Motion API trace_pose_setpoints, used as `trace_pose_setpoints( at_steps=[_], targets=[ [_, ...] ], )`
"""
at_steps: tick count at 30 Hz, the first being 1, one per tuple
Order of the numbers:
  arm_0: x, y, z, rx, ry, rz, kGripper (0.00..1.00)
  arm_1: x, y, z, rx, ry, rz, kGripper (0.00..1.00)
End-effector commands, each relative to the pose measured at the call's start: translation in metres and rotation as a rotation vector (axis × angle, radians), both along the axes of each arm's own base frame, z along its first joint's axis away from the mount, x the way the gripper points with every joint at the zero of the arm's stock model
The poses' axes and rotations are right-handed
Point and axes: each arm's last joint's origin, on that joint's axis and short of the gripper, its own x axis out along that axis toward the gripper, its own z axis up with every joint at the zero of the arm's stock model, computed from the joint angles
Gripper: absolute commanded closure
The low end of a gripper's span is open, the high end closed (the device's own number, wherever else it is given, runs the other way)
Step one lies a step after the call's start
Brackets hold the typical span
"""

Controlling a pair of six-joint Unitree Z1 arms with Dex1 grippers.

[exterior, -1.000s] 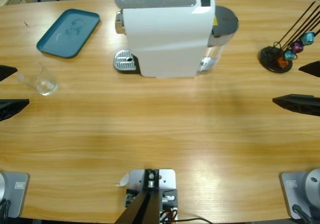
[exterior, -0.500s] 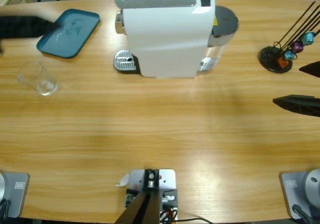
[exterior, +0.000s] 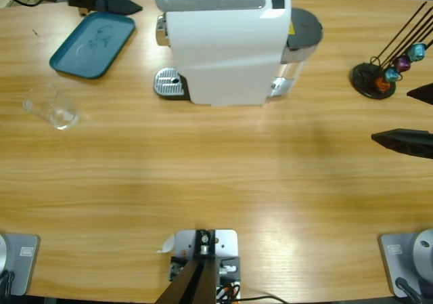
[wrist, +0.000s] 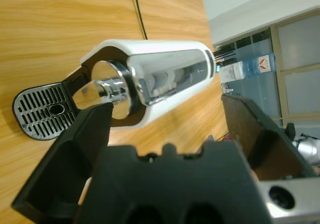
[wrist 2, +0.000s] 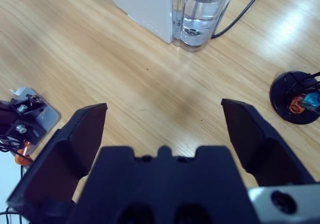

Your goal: Pour coffee

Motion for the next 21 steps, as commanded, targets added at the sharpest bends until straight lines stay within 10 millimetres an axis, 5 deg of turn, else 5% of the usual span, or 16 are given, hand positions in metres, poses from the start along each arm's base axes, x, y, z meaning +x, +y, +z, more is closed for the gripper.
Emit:
trace_pose_setpoints(
  at_steps=[1,6,16,17,18,19,21],
  targets=[
    [0.018,-0.003,-0.03,0.049,0.062,0.019,0.155,-0.005,-0.002,-0.008,0.004,0.011,0.01,0.0],
    [0.019,-0.005,-0.03,0.042,0.062,0.016,0.751,-0.002,0.0,-0.008,-0.003,0.023,0.007,0.0],
    [0.019,-0.001,-0.046,0.062,0.112,0.022,0.77,-0.003,0.0,-0.008,0.0,0.021,0.005,0.0],
    [0.019,-0.002,-0.046,0.061,0.104,0.022,0.792,-0.002,0.0,-0.008,-0.001,0.023,0.005,0.0],
    [0.018,-0.002,-0.045,0.058,0.097,0.021,0.948,-0.002,0.0,-0.008,-0.003,0.025,0.004,0.0],
    [0.018,-0.003,-0.044,0.056,0.09,0.018,1.0,0.0,0.001,-0.008,-0.006,0.028,0.003,0.0],
    [0.017,-0.005,-0.043,0.046,0.081,0.009,1.0,0.0,0.002,-0.008,-0.007,0.03,0.004,0.0]
  ],
)
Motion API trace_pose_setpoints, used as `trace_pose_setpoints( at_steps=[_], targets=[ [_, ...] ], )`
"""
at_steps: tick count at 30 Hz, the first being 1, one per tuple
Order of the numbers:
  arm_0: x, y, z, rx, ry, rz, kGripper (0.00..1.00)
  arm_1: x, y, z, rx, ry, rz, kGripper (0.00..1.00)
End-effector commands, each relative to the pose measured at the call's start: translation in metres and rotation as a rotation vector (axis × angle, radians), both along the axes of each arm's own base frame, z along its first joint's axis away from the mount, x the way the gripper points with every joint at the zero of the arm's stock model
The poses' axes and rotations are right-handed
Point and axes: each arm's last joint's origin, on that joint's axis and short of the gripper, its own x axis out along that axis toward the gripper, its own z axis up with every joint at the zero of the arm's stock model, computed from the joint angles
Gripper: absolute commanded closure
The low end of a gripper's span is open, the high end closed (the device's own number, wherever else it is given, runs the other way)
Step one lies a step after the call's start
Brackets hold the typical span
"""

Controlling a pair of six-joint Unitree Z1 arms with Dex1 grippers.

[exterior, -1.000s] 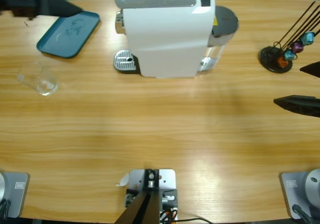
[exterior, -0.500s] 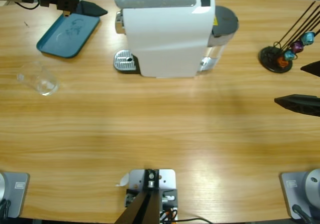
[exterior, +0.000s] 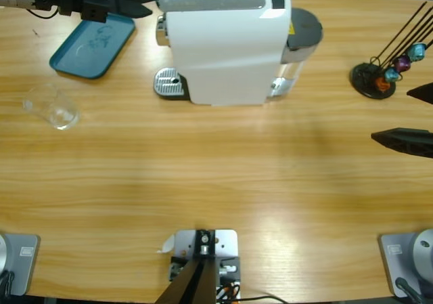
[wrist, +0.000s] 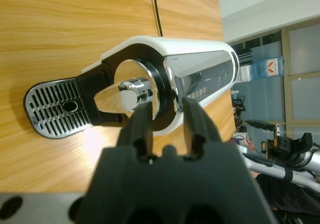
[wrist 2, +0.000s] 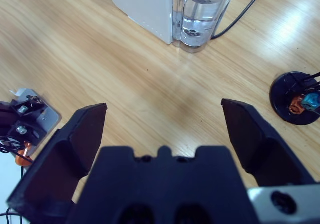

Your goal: Pour coffee

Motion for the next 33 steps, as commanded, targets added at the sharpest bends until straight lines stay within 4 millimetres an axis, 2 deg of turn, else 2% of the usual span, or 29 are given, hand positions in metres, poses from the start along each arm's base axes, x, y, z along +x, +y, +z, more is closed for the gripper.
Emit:
trace_pose_setpoints(
  at_steps=[1,13,15,21,25,28,29,31,32,33],
  targets=[
    [0.006,-0.005,-0.024,0.014,0.034,-0.01,1.0,-0.001,0.001,-0.008,-0.009,0.03,0.005,0.0],
    [0.007,-0.014,-0.02,-0.072,0.005,-0.085,1.0,-0.001,0.001,-0.009,-0.008,0.029,0.005,0.0],
    [0.005,-0.016,-0.008,-0.112,-0.046,-0.088,1.0,-0.001,0.001,-0.009,-0.008,0.029,0.005,0.0],
    [-0.008,-0.016,0.045,-0.221,-0.196,-0.08,1.0,-0.001,0.001,-0.008,-0.008,0.028,0.005,0.0],
    [-0.012,-0.023,0.064,-0.254,-0.239,-0.084,1.0,0.004,0.004,-0.009,-0.024,0.046,-0.004,0.0],
    [-0.017,-0.025,0.076,-0.271,-0.297,-0.115,1.0,0.008,0.003,-0.01,-0.042,0.045,-0.086,0.0],
    [-0.02,-0.027,0.081,-0.275,-0.359,-0.137,0.962,0.01,0.001,-0.011,-0.052,0.04,-0.151,0.0],
    [-0.029,-0.03,0.087,-0.233,-0.548,-0.213,0.409,0.014,-0.005,-0.012,-0.083,0.017,-0.301,0.0],
    [-0.038,-0.029,0.086,-0.181,-0.678,-0.267,0.195,0.017,-0.008,-0.013,-0.093,0.017,-0.354,0.0],
    [-0.047,-0.023,0.083,-0.137,-0.76,-0.292,0.162,0.022,-0.011,-0.014,-0.102,0.021,-0.405,0.0]
  ],
)
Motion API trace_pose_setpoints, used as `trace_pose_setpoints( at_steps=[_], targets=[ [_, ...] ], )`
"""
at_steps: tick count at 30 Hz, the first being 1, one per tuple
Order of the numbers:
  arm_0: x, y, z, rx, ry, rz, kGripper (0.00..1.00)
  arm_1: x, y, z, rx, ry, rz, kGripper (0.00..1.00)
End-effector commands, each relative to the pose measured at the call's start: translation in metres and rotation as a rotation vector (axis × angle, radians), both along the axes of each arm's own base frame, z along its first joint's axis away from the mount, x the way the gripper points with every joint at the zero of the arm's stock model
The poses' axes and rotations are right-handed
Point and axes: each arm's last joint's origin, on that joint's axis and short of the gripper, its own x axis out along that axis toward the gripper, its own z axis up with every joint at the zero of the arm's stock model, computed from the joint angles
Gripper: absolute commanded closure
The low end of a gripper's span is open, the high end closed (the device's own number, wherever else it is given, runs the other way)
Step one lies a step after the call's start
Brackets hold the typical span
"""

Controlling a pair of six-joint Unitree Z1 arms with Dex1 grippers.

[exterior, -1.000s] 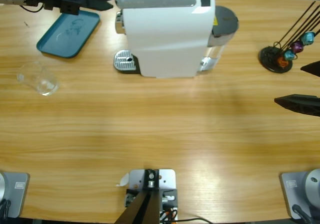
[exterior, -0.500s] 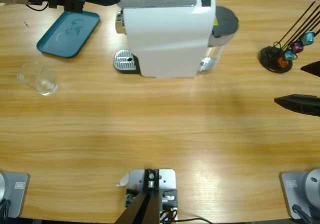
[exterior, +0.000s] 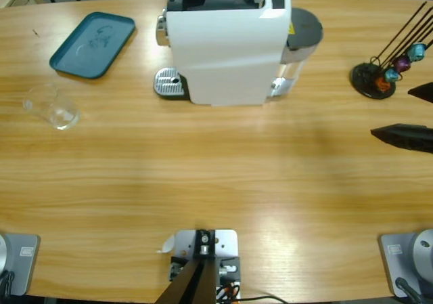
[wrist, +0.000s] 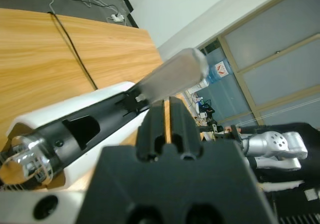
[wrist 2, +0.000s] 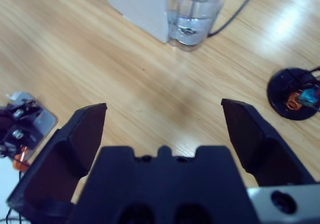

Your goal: Pour coffee

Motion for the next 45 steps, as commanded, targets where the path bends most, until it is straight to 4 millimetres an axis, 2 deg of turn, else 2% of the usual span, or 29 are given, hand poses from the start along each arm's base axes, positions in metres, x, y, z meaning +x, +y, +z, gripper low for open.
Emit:
trace_pose_setpoints(
  at_steps=[1,2,5,8,12,14,16,19,20,21,24,26,32,38,39,40,42,45],
  targets=[
    [-0.042,0.008,0.01,0.133,-0.555,-0.095,0.094,0.022,-0.013,-0.014,-0.097,0.017,-0.385,0.0],
    [-0.051,0.017,0.004,0.184,-0.586,-0.081,0.036,0.025,-0.016,-0.015,-0.106,0.008,-0.428,0.0],
    [-0.08,0.044,-0.014,0.516,-0.606,-0.113,0.006,0.029,-0.026,-0.018,-0.121,-0.05,-0.559,0.003],
    [-0.109,0.057,-0.043,0.819,-0.742,-0.118,0.0,0.038,-0.032,-0.032,-0.092,-0.088,-0.65,0.045],
    [-0.117,0.067,-0.07,0.874,-0.699,-0.14,0.0,0.041,-0.035,-0.057,-0.05,-0.126,-0.656,0.052],
    [-0.118,0.069,-0.084,0.916,-0.654,-0.139,0.0,0.047,-0.036,-0.07,-0.026,-0.137,-0.673,0.13],
    [-0.119,0.074,-0.093,0.956,-0.618,-0.113,0.0,0.058,-0.037,-0.088,-0.014,-0.149,-0.706,0.147],
    [-0.113,0.068,-0.096,0.962,-0.577,-0.082,0.0,0.072,-0.044,-0.103,-0.01,-0.162,-0.767,0.163],
    [-0.109,0.064,-0.096,0.957,-0.574,-0.079,0.0,0.075,-0.048,-0.105,-0.006,-0.178,-0.786,0.217],
    [-0.106,0.061,-0.094,0.951,-0.575,-0.074,0.0,0.076,-0.052,-0.107,0.006,-0.193,-0.807,0.258],
    [-0.096,0.051,-0.086,0.947,-0.59,-0.057,0.0,0.08,-0.063,-0.107,0.035,-0.206,-0.846,0.283],
    [-0.091,0.046,-0.085,0.951,-0.591,-0.048,0.0,0.084,-0.063,-0.107,0.047,-0.205,-0.828,0.39],
    [-0.09,0.045,-0.089,0.962,-0.581,-0.054,0.004,0.093,-0.056,-0.111,0.123,-0.168,-0.717,0.4],
    [-0.092,0.048,-0.09,0.962,-0.581,-0.053,0.004,0.093,-0.057,-0.113,0.116,-0.166,-0.726,0.407],
    [-0.092,0.048,-0.089,0.96,-0.581,-0.052,0.004,0.094,-0.058,-0.112,0.116,-0.169,-0.732,0.446],
    [-0.092,0.048,-0.089,0.96,-0.581,-0.053,0.004,0.094,-0.06,-0.112,0.117,-0.174,-0.74,0.532],
    [-0.092,0.047,-0.089,0.96,-0.58,-0.053,0.004,0.093,-0.062,-0.112,0.11,-0.189,-0.759,0.57],
    [-0.092,0.047,-0.091,0.959,-0.571,-0.055,0.004,0.094,-0.063,-0.113,0.106,-0.19,-0.77,0.57]
  ],
)
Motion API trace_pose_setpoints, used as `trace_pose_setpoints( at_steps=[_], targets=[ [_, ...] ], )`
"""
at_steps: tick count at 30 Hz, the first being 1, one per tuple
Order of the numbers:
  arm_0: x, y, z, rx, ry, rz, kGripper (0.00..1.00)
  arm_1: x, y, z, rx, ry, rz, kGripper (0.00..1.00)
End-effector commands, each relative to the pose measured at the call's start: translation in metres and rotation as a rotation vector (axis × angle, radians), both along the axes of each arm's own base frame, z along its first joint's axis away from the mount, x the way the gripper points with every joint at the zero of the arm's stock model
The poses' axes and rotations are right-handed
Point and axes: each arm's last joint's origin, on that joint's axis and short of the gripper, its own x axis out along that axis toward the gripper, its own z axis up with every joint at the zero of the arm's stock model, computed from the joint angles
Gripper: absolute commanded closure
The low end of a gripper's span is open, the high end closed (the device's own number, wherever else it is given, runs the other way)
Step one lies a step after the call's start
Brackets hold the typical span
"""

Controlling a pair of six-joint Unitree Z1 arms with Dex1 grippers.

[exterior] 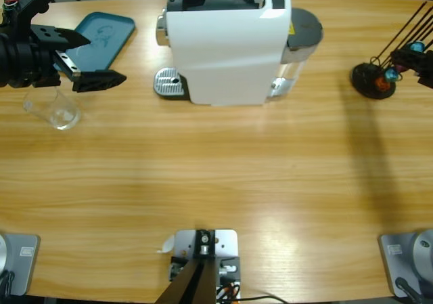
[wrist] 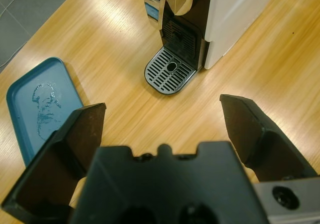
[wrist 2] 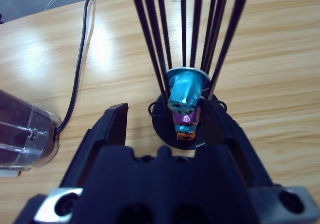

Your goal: Pour coffee

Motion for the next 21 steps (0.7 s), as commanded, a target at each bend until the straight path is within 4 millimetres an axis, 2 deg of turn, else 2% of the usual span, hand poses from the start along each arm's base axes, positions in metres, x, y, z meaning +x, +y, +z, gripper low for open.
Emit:
trace_pose_setpoints(
  at_steps=[1,5,7,8,15,19,20,21],
  targets=[
    [0.0021,-0.0037,-0.0118,0.022,0.031,0.014,0.004,-0.0013,-0.0069,-0.012,-0.023,0.034,-0.046,0.57],
    [0.002,-0.0035,-0.0111,0.02,0.029,0.016,0.004,-0.0002,-0.0076,-0.0133,-0.025,0.041,-0.051,0.571],
    [0.0019,-0.0034,-0.0117,0.021,0.03,0.016,0.004,0.0003,-0.0082,-0.0147,-0.031,0.048,-0.061,0.704],
    [0.0019,-0.0034,-0.0117,0.021,0.03,0.016,0.004,0.0006,-0.0085,-0.0151,-0.033,0.05,-0.065,0.737],
    [0.0021,-0.0035,-0.0122,0.022,0.032,0.019,0.004,-0.0054,-0.0092,-0.0137,-0.029,0.039,-0.073,0.773],
    [0.0017,-0.0031,-0.0119,0.019,0.033,0.019,0.004,-0.0021,-0.009,-0.0142,-0.027,0.039,-0.072,0.778],
    [0.0015,-0.003,-0.0118,0.019,0.032,0.019,0.004,-0.0021,-0.0096,-0.0144,-0.027,0.039,-0.075,0.794],
    [0.0015,-0.003,-0.0118,0.019,0.032,0.019,0.004,-0.0023,-0.0107,-0.0147,-0.027,0.04,-0.08,0.855]
  ],
)
